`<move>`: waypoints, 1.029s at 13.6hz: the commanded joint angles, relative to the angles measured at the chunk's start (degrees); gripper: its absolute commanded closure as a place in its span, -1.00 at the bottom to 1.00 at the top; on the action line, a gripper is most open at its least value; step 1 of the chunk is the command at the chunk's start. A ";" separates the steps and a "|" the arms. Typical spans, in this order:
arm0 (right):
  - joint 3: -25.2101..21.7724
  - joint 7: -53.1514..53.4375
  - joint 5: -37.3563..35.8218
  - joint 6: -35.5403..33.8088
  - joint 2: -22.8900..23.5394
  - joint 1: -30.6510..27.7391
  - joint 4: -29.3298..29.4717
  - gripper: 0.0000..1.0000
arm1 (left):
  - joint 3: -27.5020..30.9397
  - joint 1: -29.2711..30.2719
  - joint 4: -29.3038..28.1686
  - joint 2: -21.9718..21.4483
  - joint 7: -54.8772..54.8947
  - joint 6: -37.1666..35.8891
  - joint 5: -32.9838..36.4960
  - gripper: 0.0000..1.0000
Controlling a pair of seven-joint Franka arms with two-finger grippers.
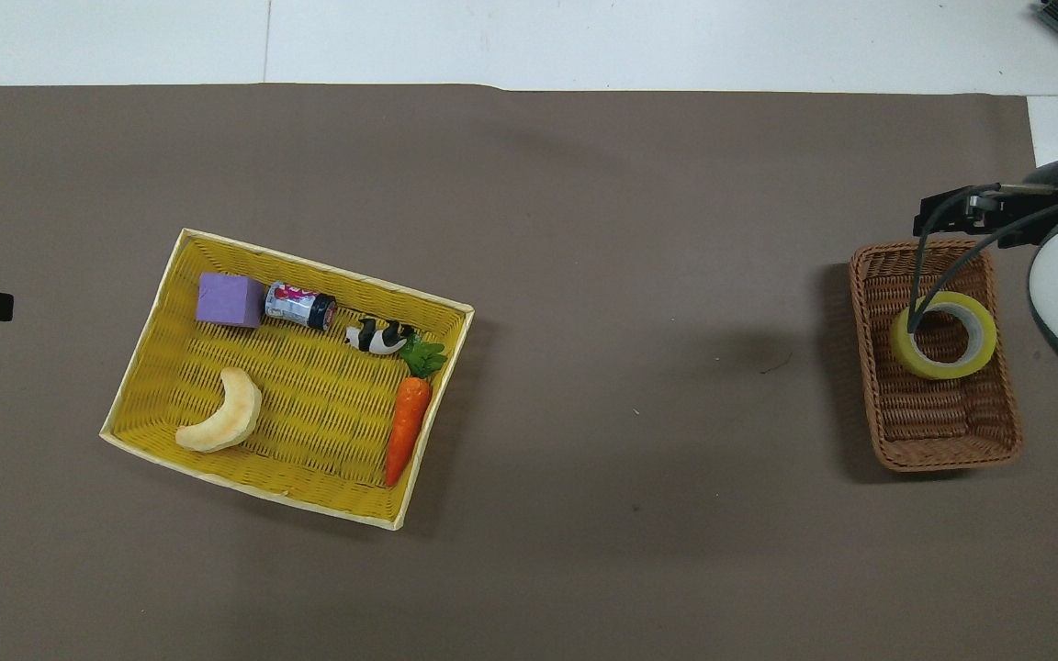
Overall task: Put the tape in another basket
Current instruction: 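Lower the tape into the wicker basket and open the right gripper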
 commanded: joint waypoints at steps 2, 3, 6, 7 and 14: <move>0.05 11.08 -1.19 -6.23 -5.79 2.60 -1.17 -1.00 | 0.41 -0.56 1.32 0.43 -0.02 -1.30 0.82 -1.00; 0.05 12.14 -0.92 -7.47 -7.54 2.87 -1.08 -1.00 | 0.41 -0.56 1.32 0.43 -0.02 -1.30 0.82 -1.00; -0.99 12.42 2.49 -13.62 -12.99 1.65 -0.46 -1.00 | 0.41 -0.56 1.32 0.34 -0.02 -1.30 0.82 -1.00; -1.35 12.51 1.72 -14.50 -14.23 1.47 -0.37 -1.00 | 0.41 -0.56 1.32 0.43 -0.02 -1.30 0.82 -1.00; -0.56 10.40 1.45 -21.63 -17.49 1.02 -3.45 -1.00 | 0.41 -0.56 1.32 0.43 -0.02 -1.30 0.82 -1.00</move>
